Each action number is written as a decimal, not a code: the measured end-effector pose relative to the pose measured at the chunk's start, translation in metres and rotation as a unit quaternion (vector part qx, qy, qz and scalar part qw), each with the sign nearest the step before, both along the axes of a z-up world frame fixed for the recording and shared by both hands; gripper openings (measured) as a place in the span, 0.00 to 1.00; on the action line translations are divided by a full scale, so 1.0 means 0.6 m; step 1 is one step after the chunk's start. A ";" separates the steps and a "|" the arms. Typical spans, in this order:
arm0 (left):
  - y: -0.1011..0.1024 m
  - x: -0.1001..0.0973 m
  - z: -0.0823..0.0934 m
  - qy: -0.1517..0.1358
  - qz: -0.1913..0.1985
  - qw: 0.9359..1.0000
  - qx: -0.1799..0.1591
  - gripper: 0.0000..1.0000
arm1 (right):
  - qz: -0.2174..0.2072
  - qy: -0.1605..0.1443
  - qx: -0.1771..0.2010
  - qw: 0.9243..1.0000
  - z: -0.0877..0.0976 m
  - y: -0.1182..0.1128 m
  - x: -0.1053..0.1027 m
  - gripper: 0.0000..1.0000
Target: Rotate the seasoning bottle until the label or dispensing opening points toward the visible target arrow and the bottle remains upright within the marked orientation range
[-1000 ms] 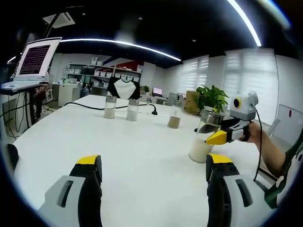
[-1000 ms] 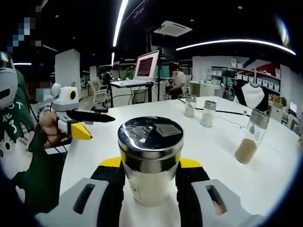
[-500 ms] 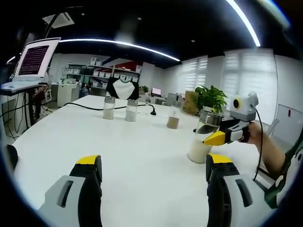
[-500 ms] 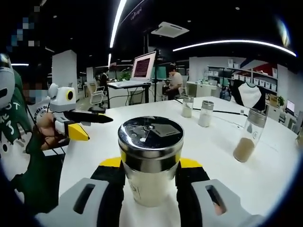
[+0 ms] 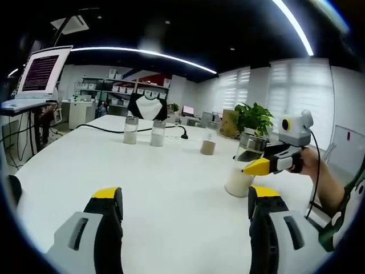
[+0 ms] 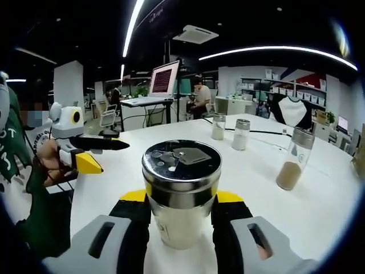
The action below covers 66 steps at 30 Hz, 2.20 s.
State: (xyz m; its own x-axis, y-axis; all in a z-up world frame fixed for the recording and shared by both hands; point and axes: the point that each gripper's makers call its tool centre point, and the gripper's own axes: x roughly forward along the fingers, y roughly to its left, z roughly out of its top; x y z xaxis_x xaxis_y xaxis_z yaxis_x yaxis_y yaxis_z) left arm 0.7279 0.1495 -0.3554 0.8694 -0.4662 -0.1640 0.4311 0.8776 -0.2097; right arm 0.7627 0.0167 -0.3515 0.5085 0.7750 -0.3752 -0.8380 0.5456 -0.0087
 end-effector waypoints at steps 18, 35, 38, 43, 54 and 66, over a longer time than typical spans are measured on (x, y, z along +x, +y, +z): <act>-0.003 0.000 -0.001 0.001 -0.004 1.000 -0.004 0.96 | -0.048 -0.008 -0.004 0.999 0.000 0.000 0.002 0.40; 0.003 0.001 0.000 -0.002 0.004 1.000 0.010 0.96 | -0.057 -0.009 -0.011 0.998 -0.001 -0.001 0.003 0.41; 0.003 0.000 0.002 -0.001 0.002 1.000 0.000 0.96 | -0.056 -0.006 -0.010 0.998 -0.001 -0.001 0.003 0.41; 0.002 0.000 0.002 -0.001 0.002 1.000 0.001 0.96 | -0.066 0.000 -0.006 0.998 -0.003 -0.008 0.003 0.45; 0.004 0.002 -0.001 0.001 0.005 1.000 0.004 0.96 | -0.077 -0.004 -0.003 0.997 0.001 -0.037 -0.016 0.46; -0.007 0.001 -0.005 0.004 -0.004 1.000 0.004 0.96 | -0.111 -0.021 -0.003 0.994 0.011 -0.098 -0.032 0.45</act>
State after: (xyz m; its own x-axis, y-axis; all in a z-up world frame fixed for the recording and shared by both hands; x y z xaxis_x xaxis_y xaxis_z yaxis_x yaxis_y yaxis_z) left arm 0.7287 0.1454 -0.3582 0.8638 -0.4727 -0.1745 0.4372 0.8752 -0.2069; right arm 0.7437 -0.0420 -0.3449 0.6824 0.6393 -0.3545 -0.6953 0.7173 -0.0449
